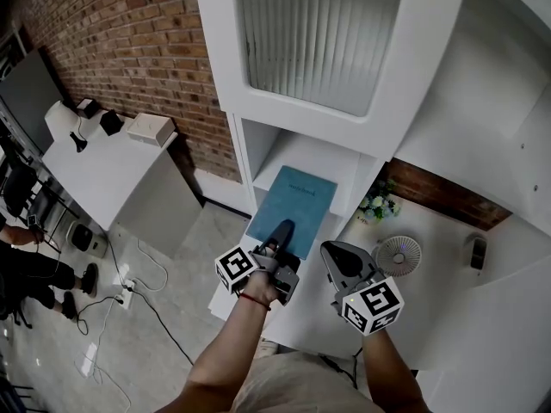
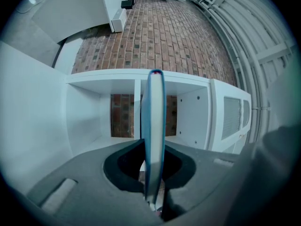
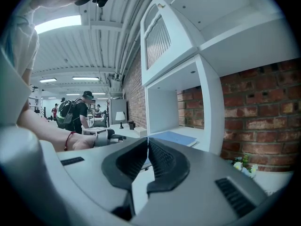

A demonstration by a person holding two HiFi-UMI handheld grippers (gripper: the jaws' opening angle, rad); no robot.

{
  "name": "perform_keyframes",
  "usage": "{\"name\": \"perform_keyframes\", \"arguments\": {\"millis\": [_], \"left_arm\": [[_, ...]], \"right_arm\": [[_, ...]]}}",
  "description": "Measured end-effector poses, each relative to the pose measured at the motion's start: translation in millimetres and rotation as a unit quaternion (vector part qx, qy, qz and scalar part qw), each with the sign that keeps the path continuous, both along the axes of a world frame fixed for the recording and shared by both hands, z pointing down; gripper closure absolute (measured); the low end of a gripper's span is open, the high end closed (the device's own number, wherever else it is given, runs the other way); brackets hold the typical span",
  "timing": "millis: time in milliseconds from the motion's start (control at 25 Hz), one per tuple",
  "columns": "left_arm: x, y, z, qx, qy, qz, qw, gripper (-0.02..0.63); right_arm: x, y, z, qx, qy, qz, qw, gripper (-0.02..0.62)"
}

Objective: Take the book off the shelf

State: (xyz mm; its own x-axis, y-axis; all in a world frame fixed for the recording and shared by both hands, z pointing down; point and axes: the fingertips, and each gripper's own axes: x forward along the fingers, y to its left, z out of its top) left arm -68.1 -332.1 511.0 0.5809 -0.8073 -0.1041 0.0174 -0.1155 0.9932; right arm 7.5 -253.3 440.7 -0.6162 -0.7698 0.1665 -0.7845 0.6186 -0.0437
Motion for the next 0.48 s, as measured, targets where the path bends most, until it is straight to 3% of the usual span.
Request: {"name": "perform_keyframes", "arguments": {"millis": [480], "left_arm": [[12.7, 42.7, -13.7, 0.003, 0.023, 0.026, 0.9994, 0.558]], "right_arm": [[6.4, 11.7, -5.0, 0.007, -0.005, 0.005, 1.000, 0.577]]}}
